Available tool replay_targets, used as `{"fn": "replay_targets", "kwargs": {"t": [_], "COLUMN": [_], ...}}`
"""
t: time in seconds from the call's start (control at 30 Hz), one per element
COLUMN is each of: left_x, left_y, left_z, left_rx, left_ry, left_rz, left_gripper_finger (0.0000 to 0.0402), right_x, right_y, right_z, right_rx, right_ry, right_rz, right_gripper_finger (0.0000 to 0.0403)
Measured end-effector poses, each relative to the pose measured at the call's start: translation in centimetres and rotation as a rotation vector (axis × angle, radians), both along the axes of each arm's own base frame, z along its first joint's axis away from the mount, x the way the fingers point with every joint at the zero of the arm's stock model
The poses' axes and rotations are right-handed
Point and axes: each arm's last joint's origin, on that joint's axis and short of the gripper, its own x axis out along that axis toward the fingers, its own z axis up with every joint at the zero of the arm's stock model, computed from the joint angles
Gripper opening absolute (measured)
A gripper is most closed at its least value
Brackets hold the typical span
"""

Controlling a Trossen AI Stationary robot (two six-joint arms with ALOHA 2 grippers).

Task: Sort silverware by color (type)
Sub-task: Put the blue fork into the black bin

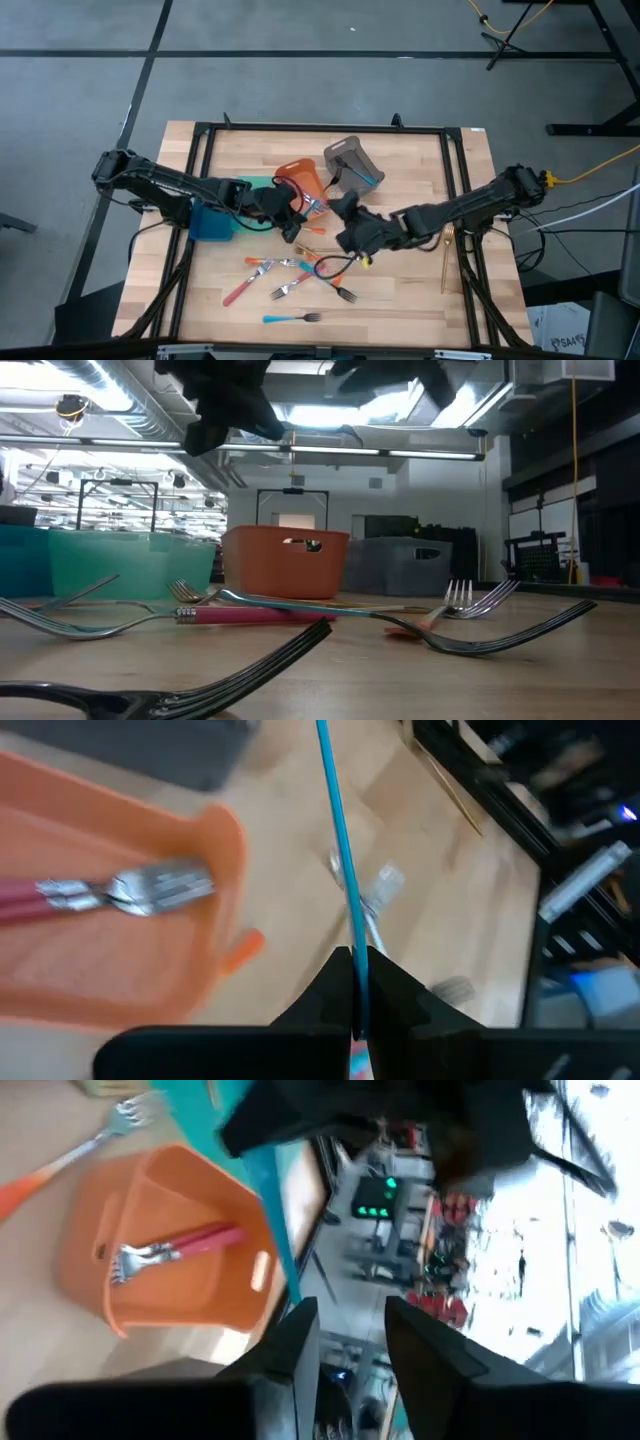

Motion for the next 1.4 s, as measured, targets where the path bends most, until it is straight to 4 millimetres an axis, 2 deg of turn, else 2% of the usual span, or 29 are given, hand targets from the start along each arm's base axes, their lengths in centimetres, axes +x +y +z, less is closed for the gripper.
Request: {"fn": "replay_targets", "kwargs": {"t": [0.13,0.27,0.37,0.47,0.57,0.7,0.93,1.2,1.4], "left_x": [0.1,0.4,0.7,1.0,1.2,1.5,1.8,2.1,2.1], "left_y": [1.2,2.0,2.5,2.7,2.7,2.8,2.7,1.6,0.9], "left_z": [0.1,0.4,0.8,1.3,1.8,2.4,3.4,4.7,5.2], "left_rx": [0.066,0.115,0.151,0.197,0.241,0.302,0.389,0.489,0.524], "left_ry": [-0.008,-0.040,-0.085,-0.138,-0.183,-0.238,-0.330,-0.450,-0.494], "left_rz": [0.043,0.067,0.068,0.057,0.045,0.034,0.008,-0.054,-0.082], "left_gripper_finger": [0.0001,0.0001,0.0001,0.0001,0.0001,0.0001,0.0001,0.0001,0.0001], "right_x": [-3.0,-6.4,-8.3,-9.3,-9.2,-7.9,-5.6,-4.9,-4.7], "right_y": [-1.2,-3.0,-4.3,-5.4,-6.6,-8.0,-9.5,-10.6,-10.3], "right_z": [2.5,4.5,5.3,5.5,5.4,4.9,5.1,6.4,7.4], "right_rx": [0.131,0.344,0.534,0.701,0.853,1.044,1.327,1.419,1.441], "right_ry": [-0.066,-0.159,-0.243,-0.346,-0.462,-0.569,-0.550,-0.619,-0.643], "right_rz": [-0.090,-0.232,-0.342,-0.433,-0.506,-0.536,-0.271,-0.109,0.031], "right_gripper_finger": [0.0111,0.0111,0.0111,0.0111,0.0111,0.0111,0.0111,0.0111,0.0111]}}
